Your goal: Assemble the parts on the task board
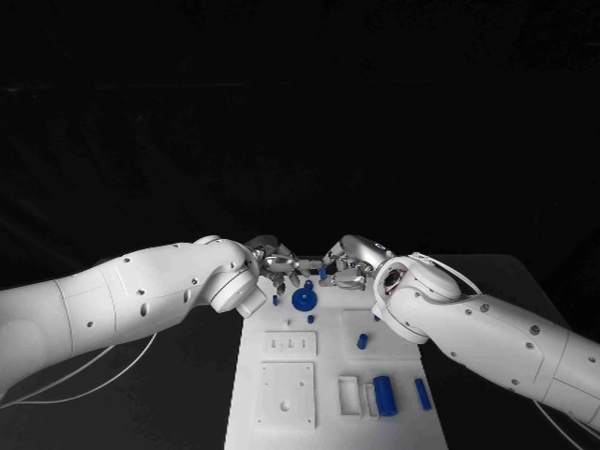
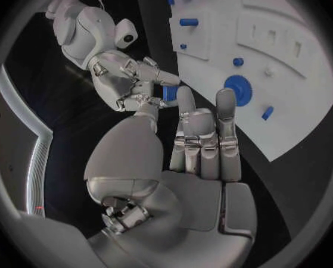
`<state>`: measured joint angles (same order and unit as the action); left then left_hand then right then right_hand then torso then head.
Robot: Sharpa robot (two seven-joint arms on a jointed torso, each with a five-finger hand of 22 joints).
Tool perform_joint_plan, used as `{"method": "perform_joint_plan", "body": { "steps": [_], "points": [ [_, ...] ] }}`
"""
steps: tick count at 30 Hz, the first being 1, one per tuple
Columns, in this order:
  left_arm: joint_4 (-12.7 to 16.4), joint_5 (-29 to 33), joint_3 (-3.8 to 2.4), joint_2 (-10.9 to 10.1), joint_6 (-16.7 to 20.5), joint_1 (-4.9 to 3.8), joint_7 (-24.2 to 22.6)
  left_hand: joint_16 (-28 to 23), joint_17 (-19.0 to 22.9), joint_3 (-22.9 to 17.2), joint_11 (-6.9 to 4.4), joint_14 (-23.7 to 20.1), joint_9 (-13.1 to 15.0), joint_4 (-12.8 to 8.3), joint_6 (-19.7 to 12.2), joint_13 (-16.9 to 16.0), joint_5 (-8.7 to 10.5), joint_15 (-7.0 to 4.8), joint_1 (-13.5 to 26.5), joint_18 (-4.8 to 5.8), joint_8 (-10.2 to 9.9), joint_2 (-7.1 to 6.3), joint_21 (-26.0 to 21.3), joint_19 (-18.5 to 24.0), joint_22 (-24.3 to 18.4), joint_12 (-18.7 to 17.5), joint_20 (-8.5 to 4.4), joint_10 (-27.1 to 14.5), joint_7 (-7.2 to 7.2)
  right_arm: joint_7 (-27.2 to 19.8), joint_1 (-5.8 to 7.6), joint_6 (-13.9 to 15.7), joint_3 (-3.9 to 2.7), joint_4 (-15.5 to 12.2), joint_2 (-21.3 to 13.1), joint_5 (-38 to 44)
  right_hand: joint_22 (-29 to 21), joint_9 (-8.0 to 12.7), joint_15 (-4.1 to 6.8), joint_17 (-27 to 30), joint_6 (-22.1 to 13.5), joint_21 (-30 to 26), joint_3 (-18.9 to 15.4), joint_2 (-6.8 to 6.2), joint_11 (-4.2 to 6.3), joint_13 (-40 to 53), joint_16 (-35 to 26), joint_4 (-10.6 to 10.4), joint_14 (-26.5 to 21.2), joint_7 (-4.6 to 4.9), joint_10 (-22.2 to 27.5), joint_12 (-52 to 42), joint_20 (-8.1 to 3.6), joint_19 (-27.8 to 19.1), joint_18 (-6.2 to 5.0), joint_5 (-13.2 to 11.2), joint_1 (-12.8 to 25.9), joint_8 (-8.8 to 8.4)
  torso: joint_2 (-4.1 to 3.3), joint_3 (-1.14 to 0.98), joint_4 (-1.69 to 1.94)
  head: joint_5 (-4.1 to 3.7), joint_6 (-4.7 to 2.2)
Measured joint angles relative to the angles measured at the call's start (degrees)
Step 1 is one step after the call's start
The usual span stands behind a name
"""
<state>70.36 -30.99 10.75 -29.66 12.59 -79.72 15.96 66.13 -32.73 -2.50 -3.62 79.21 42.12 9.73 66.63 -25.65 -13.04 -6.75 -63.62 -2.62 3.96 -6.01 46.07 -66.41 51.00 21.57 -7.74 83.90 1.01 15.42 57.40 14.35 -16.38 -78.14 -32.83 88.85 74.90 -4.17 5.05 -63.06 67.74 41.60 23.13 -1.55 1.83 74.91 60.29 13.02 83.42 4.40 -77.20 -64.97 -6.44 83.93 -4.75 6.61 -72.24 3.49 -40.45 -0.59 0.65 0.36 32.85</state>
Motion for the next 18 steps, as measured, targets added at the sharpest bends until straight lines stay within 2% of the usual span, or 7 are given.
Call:
{"method": "perform_joint_plan", "body": {
  "steps": [3, 18],
  "points": [
    [0.1, -0.3, 0.03, 0.1, -0.1, 0.0, 0.6, 0.0, 0.0, 0.1, 0.0, 0.0, -0.4, -0.1, 0.0, -0.1, 0.0, 0.0, 0.1, 0.0, 0.0, 0.07, -1.1, -0.1, 1.6, 0.0, 0.06, 0.0, 0.0, 0.3, 0.02, -0.1, 0.01, 0.1, 0.1, 0.2, 0.0, 0.0, 0.0, 0.0, 0.0, 0.0, 0.0, -0.01, 0.0, 0.0, 0.0, 0.0, 0.0, 0.0, 0.0, 0.0, 0.0, 0.0, 0.0, 0.0, 0.0, 0.0, -0.01, 0.02, 0.01, 0.0, 0.01],
    [-0.1, -1.3, 0.1, 1.1, -0.2, 0.08, 2.1, 0.0, 0.0, 0.1, 0.01, -0.2, -0.4, -0.1, 0.0, -0.1, 0.56, 0.22, 0.1, 0.0, 0.0, 0.07, -2.8, -0.9, 3.9, 0.0, 0.06, 0.0, 0.0, 1.1, 0.06, -0.4, 0.04, 0.1, 0.7, 0.6, 0.0, 0.0, -0.07, 0.0, 0.1, 0.0, 0.0, -0.33, -0.01, 0.0, 0.0, 0.0, 0.1, -0.13, 0.0, 0.0, 0.0, 0.0, 0.0, 0.0, 0.4, 0.0, 0.02, 0.07, -0.03, -0.04, 0.07]
  ]
}}
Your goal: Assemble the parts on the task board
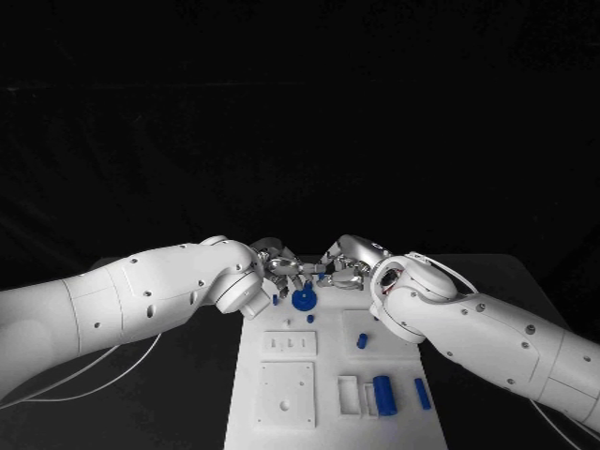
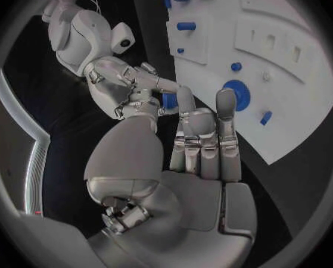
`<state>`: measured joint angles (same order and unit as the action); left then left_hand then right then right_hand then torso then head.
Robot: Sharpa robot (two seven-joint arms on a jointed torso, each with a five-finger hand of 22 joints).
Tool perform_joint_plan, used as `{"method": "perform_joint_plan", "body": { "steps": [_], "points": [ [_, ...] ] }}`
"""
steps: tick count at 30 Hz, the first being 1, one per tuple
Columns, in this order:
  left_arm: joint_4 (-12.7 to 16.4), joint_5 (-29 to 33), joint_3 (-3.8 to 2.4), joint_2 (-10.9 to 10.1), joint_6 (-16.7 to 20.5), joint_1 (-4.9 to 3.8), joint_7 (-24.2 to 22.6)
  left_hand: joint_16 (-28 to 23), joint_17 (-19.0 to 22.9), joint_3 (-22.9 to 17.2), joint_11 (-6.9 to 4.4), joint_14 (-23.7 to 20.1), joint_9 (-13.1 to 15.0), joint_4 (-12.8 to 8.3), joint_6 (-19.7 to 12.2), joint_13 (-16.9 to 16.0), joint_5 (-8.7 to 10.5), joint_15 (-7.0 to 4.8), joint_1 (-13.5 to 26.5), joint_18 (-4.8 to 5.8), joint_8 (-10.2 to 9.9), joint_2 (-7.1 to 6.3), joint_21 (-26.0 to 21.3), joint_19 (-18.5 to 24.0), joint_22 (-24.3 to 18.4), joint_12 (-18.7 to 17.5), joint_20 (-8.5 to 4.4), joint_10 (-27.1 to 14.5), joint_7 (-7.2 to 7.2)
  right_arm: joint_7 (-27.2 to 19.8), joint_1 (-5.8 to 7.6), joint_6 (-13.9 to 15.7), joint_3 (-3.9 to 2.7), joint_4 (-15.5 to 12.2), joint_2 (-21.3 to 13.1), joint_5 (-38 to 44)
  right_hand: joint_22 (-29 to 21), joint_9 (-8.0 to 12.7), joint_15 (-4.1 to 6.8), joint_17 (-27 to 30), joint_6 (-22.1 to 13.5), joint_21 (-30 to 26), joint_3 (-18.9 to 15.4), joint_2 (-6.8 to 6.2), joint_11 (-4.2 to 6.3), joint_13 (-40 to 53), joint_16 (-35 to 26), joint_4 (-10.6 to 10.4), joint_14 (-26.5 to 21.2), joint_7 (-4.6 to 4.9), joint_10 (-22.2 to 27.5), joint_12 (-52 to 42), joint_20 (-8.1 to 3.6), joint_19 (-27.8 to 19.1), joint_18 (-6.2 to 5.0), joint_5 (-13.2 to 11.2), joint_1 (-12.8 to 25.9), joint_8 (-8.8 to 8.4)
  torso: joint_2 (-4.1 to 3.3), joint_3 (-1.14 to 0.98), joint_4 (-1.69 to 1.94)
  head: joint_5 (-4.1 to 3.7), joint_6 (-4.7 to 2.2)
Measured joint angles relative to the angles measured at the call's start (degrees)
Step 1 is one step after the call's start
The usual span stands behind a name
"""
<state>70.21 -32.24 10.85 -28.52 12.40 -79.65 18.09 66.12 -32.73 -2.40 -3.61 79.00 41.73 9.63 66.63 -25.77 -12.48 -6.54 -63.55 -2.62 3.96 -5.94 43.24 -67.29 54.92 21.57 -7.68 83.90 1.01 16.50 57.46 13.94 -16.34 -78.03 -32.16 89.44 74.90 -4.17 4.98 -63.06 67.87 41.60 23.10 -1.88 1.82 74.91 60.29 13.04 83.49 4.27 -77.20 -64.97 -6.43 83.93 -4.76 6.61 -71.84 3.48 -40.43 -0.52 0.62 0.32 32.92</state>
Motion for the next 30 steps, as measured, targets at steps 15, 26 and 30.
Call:
{"method": "perform_joint_plan", "body": {
  "steps": [15, 26, 30],
  "points": [
    [-0.6, -0.2, 0.21, 1.2, -0.5, 0.06, 0.3, 0.0, 0.0, 0.6, 0.01, 0.0, 0.0, -0.6, 0.0, 0.0, -1.24, 0.0, -0.2, -0.01, 0.0, 0.75, -1.1, 0.0, 1.2, 0.0, 0.0, 0.0, 0.0, 0.7, 0.0, -0.4, 0.13, 0.2, 0.5, 0.6, 0.0, 0.0, -0.01, 0.0, 0.0, 0.2, 0.0, 0.25, -0.01, 0.0, -0.2, 0.0, 0.0, -0.03, 0.0, 0.0, 0.01, 0.0, 0.0, 0.0, 0.1, -0.21, 0.0, -0.03, 0.02, -0.06, 0.14],
    [-0.8, -0.3, 0.42, 1.5, -0.5, 0.06, 0.8, 0.0, 0.0, 1.5, 0.02, -0.2, -0.7, -3.4, -0.2, 0.0, -1.44, -0.2, -1.2, -0.01, 0.0, 3.8, -2.7, -0.4, 3.1, 0.0, 0.01, 0.0, 0.2, 1.1, -0.01, -0.7, 0.2, 0.3, 0.8, 1.0, 0.0, 0.0, -0.01, 0.0, 0.0, 0.5, -0.1, 0.33, -0.01, 0.0, -0.2, 0.1, 0.0, -0.03, 0.0, 0.0, 0.01, 0.0, 0.0, 0.0, 0.0, 0.01, -0.02, -0.06, -0.01, -0.05, 0.08],
    [-0.9, -0.3, 0.48, 1.7, -0.5, 0.07, 1.0, 0.0, 0.0, 2.3, 0.02, -0.2, -1.2, -5.0, -0.4, 0.0, -3.51, -0.2, -2.4, -0.01, 0.0, 5.69, -3.3, -0.8, 4.0, 0.0, 0.0, 0.0, 0.01, 1.2, -0.01, -0.8, 0.22, 0.3, 0.8, 1.1, 0.0, 0.0, -0.01, 0.0, 0.0, 0.5, -0.1, 0.32, -0.01, 0.0, -0.2, 0.1, 0.0, -0.03, 0.0, 0.0, 0.01, 0.0, 0.0, 0.0, 0.0, 0.01, -0.02, -0.06, -0.01, -0.09, 0.12]
  ]
}}
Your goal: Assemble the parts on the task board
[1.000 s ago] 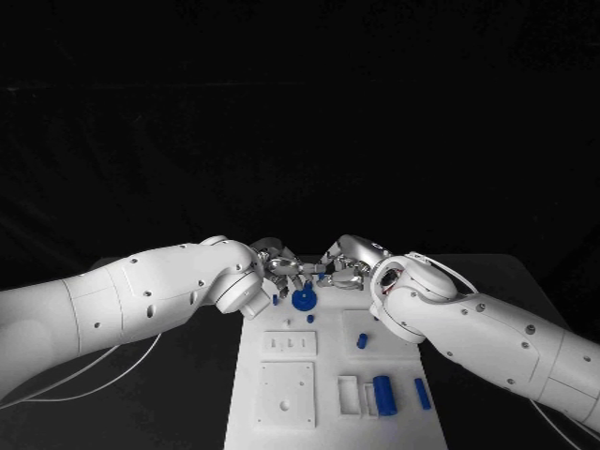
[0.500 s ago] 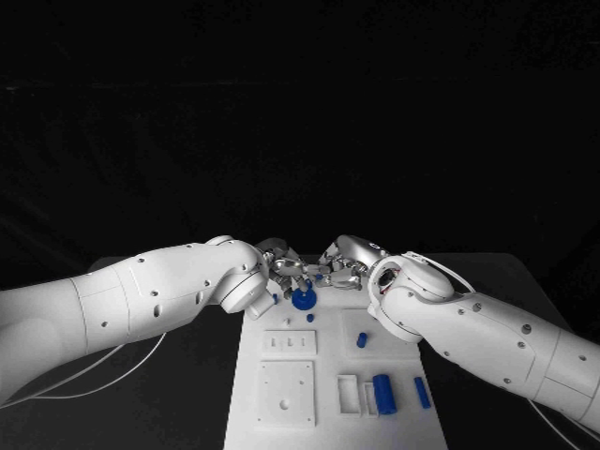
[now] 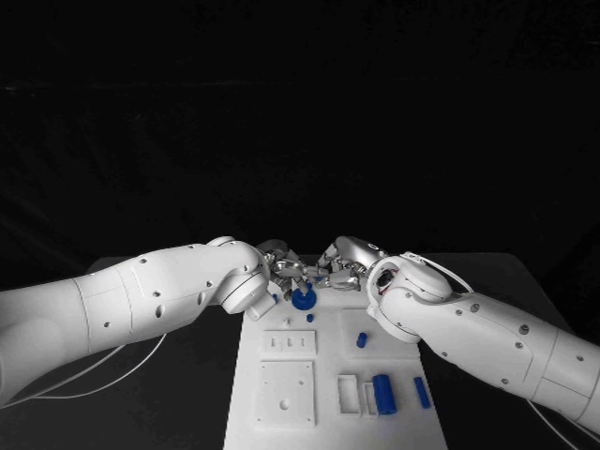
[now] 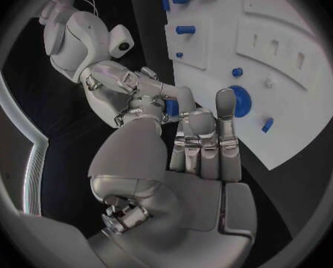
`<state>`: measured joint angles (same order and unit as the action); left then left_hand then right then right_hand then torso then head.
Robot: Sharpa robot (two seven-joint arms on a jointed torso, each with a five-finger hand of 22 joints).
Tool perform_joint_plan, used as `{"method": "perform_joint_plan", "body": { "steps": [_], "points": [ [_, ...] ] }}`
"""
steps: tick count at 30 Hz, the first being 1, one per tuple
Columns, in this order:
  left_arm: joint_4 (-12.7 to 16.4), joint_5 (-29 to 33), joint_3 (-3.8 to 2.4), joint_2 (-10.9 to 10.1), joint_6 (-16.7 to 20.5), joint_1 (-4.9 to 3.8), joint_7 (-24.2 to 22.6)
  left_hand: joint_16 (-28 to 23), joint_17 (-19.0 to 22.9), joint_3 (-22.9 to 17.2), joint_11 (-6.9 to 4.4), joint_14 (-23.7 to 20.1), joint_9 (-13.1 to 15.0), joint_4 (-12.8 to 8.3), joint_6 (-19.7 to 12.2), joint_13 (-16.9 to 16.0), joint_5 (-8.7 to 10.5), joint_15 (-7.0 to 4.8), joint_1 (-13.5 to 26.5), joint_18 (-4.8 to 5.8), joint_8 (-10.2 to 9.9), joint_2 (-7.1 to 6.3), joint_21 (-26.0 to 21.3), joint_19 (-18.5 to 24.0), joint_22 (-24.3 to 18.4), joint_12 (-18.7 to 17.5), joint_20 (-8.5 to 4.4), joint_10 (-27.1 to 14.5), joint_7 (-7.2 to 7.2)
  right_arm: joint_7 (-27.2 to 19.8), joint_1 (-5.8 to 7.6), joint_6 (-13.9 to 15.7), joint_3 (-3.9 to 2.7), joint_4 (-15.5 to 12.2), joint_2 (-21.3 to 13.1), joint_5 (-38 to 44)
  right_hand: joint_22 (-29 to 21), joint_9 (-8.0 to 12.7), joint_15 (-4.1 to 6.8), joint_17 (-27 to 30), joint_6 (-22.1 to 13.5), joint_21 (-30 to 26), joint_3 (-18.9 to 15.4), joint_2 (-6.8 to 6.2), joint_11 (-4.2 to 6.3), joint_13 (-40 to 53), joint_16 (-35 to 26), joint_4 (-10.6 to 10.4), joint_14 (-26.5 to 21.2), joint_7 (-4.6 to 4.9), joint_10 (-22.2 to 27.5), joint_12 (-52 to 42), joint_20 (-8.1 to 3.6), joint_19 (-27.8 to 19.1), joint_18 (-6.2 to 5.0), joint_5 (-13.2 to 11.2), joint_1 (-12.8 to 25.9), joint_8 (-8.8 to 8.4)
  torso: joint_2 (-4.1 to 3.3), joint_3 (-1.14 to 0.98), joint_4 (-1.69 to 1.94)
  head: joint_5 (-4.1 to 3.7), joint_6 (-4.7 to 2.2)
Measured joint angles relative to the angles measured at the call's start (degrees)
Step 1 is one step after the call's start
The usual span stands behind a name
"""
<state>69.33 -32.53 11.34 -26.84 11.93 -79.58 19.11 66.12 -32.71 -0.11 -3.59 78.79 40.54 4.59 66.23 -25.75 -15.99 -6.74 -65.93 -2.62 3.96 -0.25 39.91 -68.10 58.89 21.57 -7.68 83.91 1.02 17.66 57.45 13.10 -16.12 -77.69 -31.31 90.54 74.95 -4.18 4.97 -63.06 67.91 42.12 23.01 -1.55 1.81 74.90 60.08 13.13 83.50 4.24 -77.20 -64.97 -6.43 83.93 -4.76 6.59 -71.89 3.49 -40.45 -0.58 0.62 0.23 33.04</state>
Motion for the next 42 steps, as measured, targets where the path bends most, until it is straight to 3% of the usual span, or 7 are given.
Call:
{"method": "perform_joint_plan", "body": {
  "steps": [5, 16, 20, 30, 33, 37, 42],
  "points": [
    [0.0, 0.0, 0.19, 0.2, 0.1, 0.01, 0.1, 0.0, 0.0, -0.9, 0.01, 0.0, -0.5, -1.4, -0.1, 0.0, -6.21, 0.0, -1.3, 0.0, 0.0, 1.27, -0.3, 0.0, 0.6, 0.0, 0.0, 0.0, -0.13, 0.1, -0.03, -0.3, 0.06, 0.0, 0.0, 0.1, 0.0, 0.0, 0.0, 0.0, 0.0, 0.0, -0.1, -0.01, 0.0, 0.0, 0.0, 0.1, 0.0, 0.0, 0.0, 0.0, 0.0, 0.0, 0.01, 0.2, 0.0, 0.0, 0.01, 0.03, 0.0, 0.03, 0.02],
    [0.4, 0.1, 0.32, 0.3, 0.2, 0.06, 0.0, 0.0, -0.2, -4.0, 0.12, 0.0, 0.1, -3.9, -1.4, 0.6, -11.06, 0.02, -3.7, 0.0, -0.5, 4.2, -1.3, 0.0, 2.4, -0.7, 0.0, 0.1, 0.32, 0.4, -0.03, -0.8, 0.3, 0.3, 0.1, 0.2, 0.0, 0.0, -0.01, 0.0, 0.0, 0.0, -0.2, -0.01, -0.01, 0.0, 0.0, 0.2, 0.0, 0.0, 0.0, 0.0, 0.0, 0.0, 0.0, 0.3, 0.0, -0.03, -0.02, 0.07, 0.01, 0.0, 0.25],
    [0.6, 0.1, 0.34, 0.3, 0.3, 0.09, -0.1, 0.0, -0.3, -9.9, 0.12, 0.0, 0.1, -1.4, -1.6, 0.9, -6.56, 0.03, -2.9, 0.0, -0.5, 3.62, -1.9, -0.4, 3.8, -0.7, -0.01, 0.1, 0.56, 0.4, -0.01, -0.9, 0.36, 0.4, 0.1, 0.2, 0.0, 0.0, -0.01, 0.0, 0.0, 0.0, -0.2, -0.02, -0.01, 0.0, 0.0, 0.2, 0.0, 0.0, 0.0, 0.0, 0.0, 0.0, 0.0, 0.3, 0.0, -0.17, -0.02, 0.05, 0.03, 0.03, 0.35],
    [0.6, 0.3, 0.38, 0.2, 0.3, 0.12, 0.0, 0.2, -0.5, -15.2, 0.12, 0.0, 0.1, -4.5, -1.4, 1.2, -8.47, 0.03, -0.3, 0.0, -0.1, 2.15, -3.0, -0.8, 5.9, -0.7, -0.01, 0.1, 0.77, 0.4, 0.02, -0.9, 0.53, 0.7, 0.1, 0.2, 0.0, 0.0, 0.02, 0.1, 0.0, 0.0, -0.8, -0.04, -0.1, 0.0, -0.2, -0.3, 0.0, 0.0, 0.2, 1.6, 0.0, 0.0, 0.0, 0.6, 0.0, 0.0, -0.01, 0.03, 0.03, -0.08, 0.63],
    [0.5, 0.5, 0.38, 0.2, 0.3, 0.13, 0.1, 0.2, -0.5, -16.0, 0.12, 0.0, 0.1, -5.3, -1.4, 1.4, -8.63, 0.03, 0.3, 0.0, -0.1, 2.1, -3.5, -0.8, 6.3, -1.1, -0.01, 0.1, 0.77, 0.0, 0.03, -0.8, 0.67, 1.0, 0.1, 0.0, 0.0, -2.5, 0.03, 1.1, -0.4, -2.2, -1.6, -1.43, -0.48, -1.2, -1.9, -1.3, -0.7, 0.09, 3.3, 5.8, 0.0, 0.0, -0.04, 4.3, 1.4, 0.06, 0.02, 0.03, 0.03, -0.14, 0.6],
    [0.4, 0.8, 0.38, 0.2, 0.4, 0.12, 0.5, 0.2, -0.5, -16.1, 0.12, 0.0, 0.1, -5.4, -1.2, 1.6, -8.64, 0.03, 0.4, 0.01, -0.1, 2.04, -3.5, -1.0, 6.6, -1.1, -0.2, 0.1, 0.97, -0.5, 0.0, -0.5, 0.87, 1.4, 0.1, -0.4, 0.0, 0.0, -0.86, 2.3, -5.3, -6.0, -2.6, -4.83, -1.7, -4.1, -3.1, -5.1, -1.7, 1.32, 5.9, 9.0, 0.82, 0.0, -0.07, 1.4, 1.1, 0.34, 0.04, -0.01, 0.01, -0.03, 0.54],
    [0.5, 1.1, 0.37, 0.1, 0.4, 0.11, 1.1, 0.2, -0.5, -16.0, 0.12, 0.0, 0.1, -5.5, -0.9, 1.8, -9.27, 0.03, 0.5, 0.0, -0.1, 1.91, -3.8, -1.0, 6.9, -1.1, -0.2, 0.1, 1.27, -1.3, 0.0, 0.4, 0.94, 1.5, -0.2, -1.0, 0.0, 0.3, -1.31, 3.0, -8.9, -8.2, -8.2, -6.86, -2.54, -7.0, -3.3, -9.6, -2.4, 2.13, 7.5, 9.3, 1.54, 0.1, -1.37, -0.3, -1.3, 0.28, 0.03, -0.02, 0.01, 0.04, 0.53]
  ]
}}
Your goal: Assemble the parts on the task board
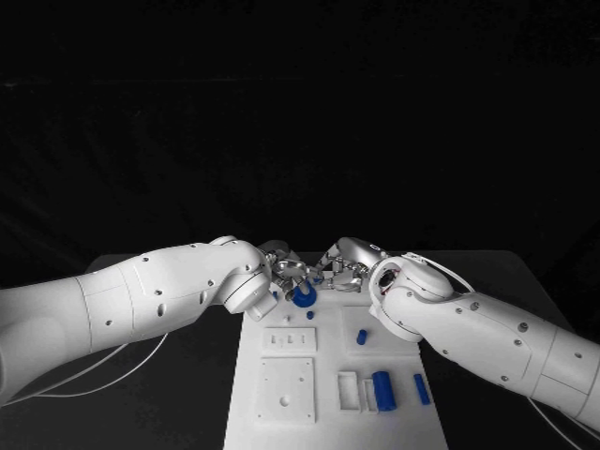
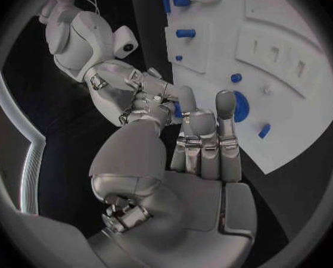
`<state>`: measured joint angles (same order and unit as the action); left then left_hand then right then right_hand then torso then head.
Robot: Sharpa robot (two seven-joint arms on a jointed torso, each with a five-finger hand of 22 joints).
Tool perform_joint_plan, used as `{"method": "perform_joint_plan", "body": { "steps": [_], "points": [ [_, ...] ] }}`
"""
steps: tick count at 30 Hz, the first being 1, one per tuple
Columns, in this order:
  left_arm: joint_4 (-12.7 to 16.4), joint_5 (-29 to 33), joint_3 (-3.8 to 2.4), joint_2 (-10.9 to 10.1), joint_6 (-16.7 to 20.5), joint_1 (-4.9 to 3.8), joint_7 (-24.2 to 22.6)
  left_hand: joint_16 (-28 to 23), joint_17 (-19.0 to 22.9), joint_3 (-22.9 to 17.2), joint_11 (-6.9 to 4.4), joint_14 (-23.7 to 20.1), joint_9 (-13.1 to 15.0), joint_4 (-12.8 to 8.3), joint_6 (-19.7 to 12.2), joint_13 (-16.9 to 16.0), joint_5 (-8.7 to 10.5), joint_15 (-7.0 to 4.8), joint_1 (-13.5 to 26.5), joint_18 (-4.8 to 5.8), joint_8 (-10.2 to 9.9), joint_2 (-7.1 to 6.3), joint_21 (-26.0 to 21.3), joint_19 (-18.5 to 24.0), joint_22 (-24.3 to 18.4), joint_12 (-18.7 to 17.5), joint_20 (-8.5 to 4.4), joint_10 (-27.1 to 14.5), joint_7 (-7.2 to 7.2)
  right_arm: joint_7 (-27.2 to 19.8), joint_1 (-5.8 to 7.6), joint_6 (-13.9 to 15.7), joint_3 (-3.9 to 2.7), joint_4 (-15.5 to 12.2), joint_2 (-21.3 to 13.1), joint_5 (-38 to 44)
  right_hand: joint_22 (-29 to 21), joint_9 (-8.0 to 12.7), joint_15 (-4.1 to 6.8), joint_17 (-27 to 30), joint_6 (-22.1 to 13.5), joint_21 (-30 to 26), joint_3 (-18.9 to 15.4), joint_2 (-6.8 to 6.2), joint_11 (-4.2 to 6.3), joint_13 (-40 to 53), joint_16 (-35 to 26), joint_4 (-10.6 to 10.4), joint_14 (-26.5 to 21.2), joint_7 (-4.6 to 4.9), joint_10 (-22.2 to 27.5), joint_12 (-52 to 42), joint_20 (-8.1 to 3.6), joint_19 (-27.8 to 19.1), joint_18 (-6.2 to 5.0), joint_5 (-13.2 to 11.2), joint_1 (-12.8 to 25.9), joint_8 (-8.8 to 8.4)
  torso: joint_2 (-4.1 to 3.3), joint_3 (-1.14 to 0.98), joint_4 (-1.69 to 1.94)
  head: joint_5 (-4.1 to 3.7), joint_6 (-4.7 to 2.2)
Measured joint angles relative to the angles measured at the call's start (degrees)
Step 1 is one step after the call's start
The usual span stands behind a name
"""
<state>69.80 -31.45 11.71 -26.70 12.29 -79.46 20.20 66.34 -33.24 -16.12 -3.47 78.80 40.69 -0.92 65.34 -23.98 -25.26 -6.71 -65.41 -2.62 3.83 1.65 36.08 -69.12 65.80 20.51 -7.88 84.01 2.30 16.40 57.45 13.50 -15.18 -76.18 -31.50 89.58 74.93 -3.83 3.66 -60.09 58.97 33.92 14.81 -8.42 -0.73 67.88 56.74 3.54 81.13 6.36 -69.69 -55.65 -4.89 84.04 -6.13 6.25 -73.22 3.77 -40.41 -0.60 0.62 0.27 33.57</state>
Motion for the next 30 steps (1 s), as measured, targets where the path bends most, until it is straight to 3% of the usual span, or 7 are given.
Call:
{"method": "perform_joint_plan", "body": {
  "steps": [3, 6, 12, 16, 18, 24, 30],
  "points": [
    [0.0, 0.1, 0.0, -0.1, 0.0, 0.01, 0.2, 0.0, 0.0, 0.0, 0.0, 0.0, 0.0, -0.1, 0.0, 0.1, -0.42, 0.0, 0.1, 0.0, 0.0, -0.08, -0.1, 0.0, 0.3, 0.0, 0.0, 0.0, 0.0, -0.4, -0.01, 0.5, 0.02, -0.1, -0.4, -0.4, 0.0, 0.0, -0.08, 0.3, -1.3, -1.0, -2.6, -0.42, -0.18, -0.9, 0.0, -1.2, -0.1, 0.24, 0.6, -0.2, 0.0, 0.0, 0.0, 0.0, -0.8, 0.0, 0.0, -0.01, 0.0, 0.1, -0.02],
    [0.1, 0.1, 0.0, -0.5, -0.1, 0.04, 0.5, 0.0, -0.1, 0.1, 0.0, 0.0, 0.0, -0.4, 0.0, 0.2, -0.43, 0.0, 0.2, 0.0, 0.0, -0.16, -0.3, 0.0, 0.7, 0.0, 0.0, 0.0, 0.0, -1.1, -0.17, 0.8, 0.02, -0.5, -1.4, -0.9, 0.0, 0.4, -0.47, 0.7, -6.9, -2.5, -7.8, -1.53, -0.61, -2.3, 0.0, -4.3, -0.5, 0.87, 1.6, -0.6, 0.51, -0.1, -0.03, 3.2, -2.0, -0.18, 0.0, -0.03, 0.01, 0.16, 0.02],
    [0.8, -0.1, 0.04, -2.1, -0.3, 0.06, 1.0, 0.2, -0.3, -1.2, 0.0, 0.0, 0.0, -2.1, 0.4, 0.4, -1.63, 0.0, 0.7, 0.0, -0.2, -1.04, -0.5, -0.2, 1.3, 0.1, -0.21, 0.0, 0.41, -3.6, -1.33, -0.1, 0.01, -2.9, -4.6, -2.4, 0.0, 0.6, -1.27, 1.5, -13.5, -5.9, -11.0, -2.15, -1.21, -4.5, -0.5, -7.7, -1.6, 1.59, 3.9, -0.8, 1.14, -0.1, -0.95, 6.6, -4.2, -0.47, 0.05, -0.04, -0.06, 0.46, 0.26],
    [2.1, -0.6, 0.18, -3.3, -0.6, 0.06, 1.3, 0.2, -0.3, -0.9, 0.1, 0.0, 0.0, -2.4, 0.8, 1.0, -3.87, 0.01, 0.4, 0.0, -0.2, -1.56, -1.1, -0.4, 1.9, 0.4, -0.03, 0.1, 0.83, -5.3, -1.84, -1.3, 0.06, -3.7, -7.3, -3.4, 0.0, 0.6, -1.23, 2.4, -13.3, -7.5, -11.0, -2.28, -1.19, -5.6, -1.4, -7.9, -1.9, 1.52, 4.3, -0.8, 1.22, 0.0, -0.97, 7.1, -4.3, -0.47, 0.09, -0.03, -0.13, 0.53, 0.44],
    [2.7, -0.9, 0.35, -3.8, -0.7, 0.06, 1.5, 0.2, -0.3, -0.9, 0.12, 0.0, 0.0, -2.4, 1.0, 1.8, -4.19, 0.02, 0.5, 0.0, -0.3, -1.69, -1.5, -0.6, 2.5, 0.5, -0.21, 0.1, 1.02, -5.9, -1.93, -1.7, 0.06, -3.7, -8.5, -3.9, 0.0, 0.6, -1.2, 2.8, -10.8, -8.0, -11.1, -2.02, -1.0, -6.1, -1.4, -8.0, -2.0, 1.27, 4.5, -0.8, 1.22, 0.0, -0.97, 7.4, -4.5, -0.47, 0.1, 0.01, -0.15, 0.59, 0.53],
    [5.8, -2.1, 1.43, -6.1, -0.9, 0.13, 2.1, 0.2, -0.4, -0.6, -0.01, 0.4, 0.0, -2.8, 1.4, 2.7, -4.97, -0.16, 0.6, 0.01, -0.4, -1.79, -2.2, -1.2, 3.3, 1.4, -0.29, 0.0, 1.33, -8.3, -2.04, -1.5, -0.66, -1.7, -11.1, -7.2, 0.0, 0.3, -0.83, 4.8, -3.4, -12.3, -11.2, 0.33, -0.4, -8.7, -3.8, -6.3, -2.5, 0.46, 5.7, 1.0, 1.23, 0.0, -0.93, 12.9, -3.1, -0.47, 0.23, -0.03, -0.29, 1.07, 0.59],
    [9.3, -5.1, 1.94, -9.0, 0.8, 0.55, 3.0, 1.7, -2.6, -0.8, -0.02, 1.1, 0.7, -3.3, 1.9, 2.9, -8.07, -0.53, 1.1, 0.02, -0.4, -2.74, -2.4, -1.7, 4.4, 3.8, -0.31, 0.0, 1.8, -11.8, -0.53, 1.5, -1.46, 1.9, -11.7, -12.3, -3.8, 0.2, -0.54, 8.7, -1.9, -21.4, -10.3, 1.77, -0.16, -14.6, -9.2, -3.7, -3.0, 0.47, 6.3, 5.8, 1.22, 0.0, -0.93, 16.4, -1.8, -0.48, 0.29, -0.34, -0.29, 1.63, 0.92]
  ]
}}
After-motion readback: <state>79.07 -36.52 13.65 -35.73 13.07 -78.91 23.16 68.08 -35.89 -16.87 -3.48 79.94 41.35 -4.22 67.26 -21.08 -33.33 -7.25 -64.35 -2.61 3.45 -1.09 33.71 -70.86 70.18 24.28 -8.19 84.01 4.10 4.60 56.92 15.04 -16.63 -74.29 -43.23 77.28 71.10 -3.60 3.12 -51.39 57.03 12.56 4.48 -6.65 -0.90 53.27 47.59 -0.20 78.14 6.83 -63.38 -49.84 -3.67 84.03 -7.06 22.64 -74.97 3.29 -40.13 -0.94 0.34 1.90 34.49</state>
